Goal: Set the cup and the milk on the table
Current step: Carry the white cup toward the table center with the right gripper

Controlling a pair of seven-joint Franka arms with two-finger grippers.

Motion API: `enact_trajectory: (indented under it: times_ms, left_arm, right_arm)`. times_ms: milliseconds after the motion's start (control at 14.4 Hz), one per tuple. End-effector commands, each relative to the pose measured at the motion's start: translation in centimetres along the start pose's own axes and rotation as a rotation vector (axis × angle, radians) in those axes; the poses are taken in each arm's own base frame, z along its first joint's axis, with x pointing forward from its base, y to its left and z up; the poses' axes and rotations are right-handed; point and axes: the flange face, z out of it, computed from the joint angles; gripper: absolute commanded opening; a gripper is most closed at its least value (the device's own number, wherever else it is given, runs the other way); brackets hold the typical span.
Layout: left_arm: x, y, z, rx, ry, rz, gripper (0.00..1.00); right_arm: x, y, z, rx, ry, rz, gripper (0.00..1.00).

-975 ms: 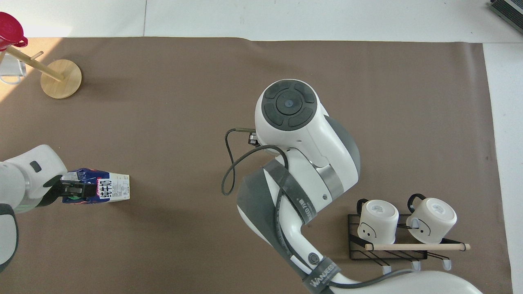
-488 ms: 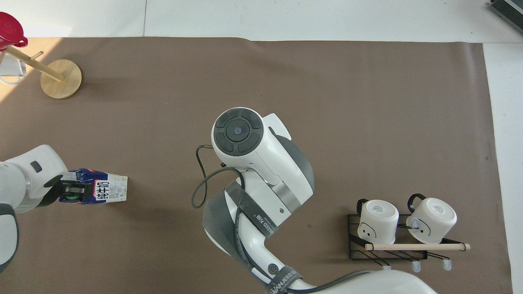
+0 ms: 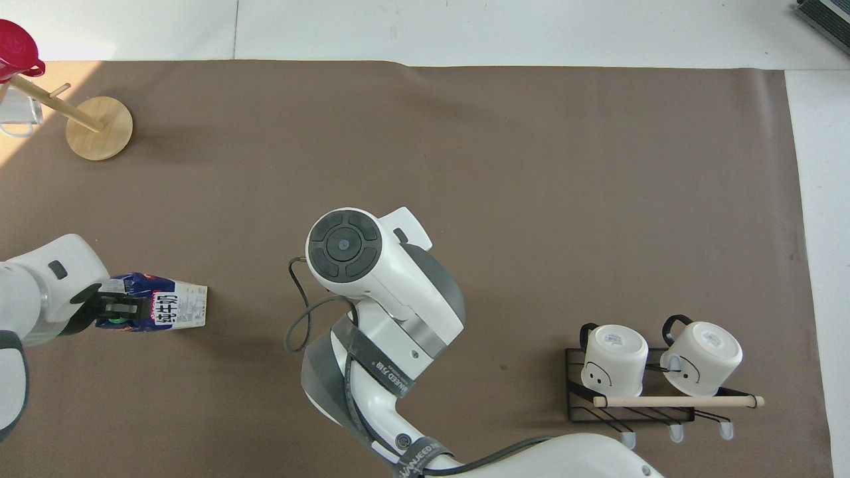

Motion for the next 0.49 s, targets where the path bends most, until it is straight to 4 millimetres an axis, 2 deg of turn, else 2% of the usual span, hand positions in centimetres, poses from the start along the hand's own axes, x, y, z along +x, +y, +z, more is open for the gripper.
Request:
enact_trajectory:
  times_ms: [0,209,418]
  left_arm:
    - [0.1,0.5,-3.2,0.006,-0.009,-0.030,0.50]
    - [0.6,2.9,-4.3,0.007,0.007,-0.066,0.49]
    - [1.0,5.3,-5.7,0.004,0.019,-0.104,0.48]
  right_arm:
    - [-0.1,0.9,0.9,-0.007,-0.021,0.016,0.00]
    - [-1.0,1.7,1.5,-0.027,-0.033,0.011,0.00]
    - [-1.7,1.9,1.8,-0.033,-0.035,0.004,0.05]
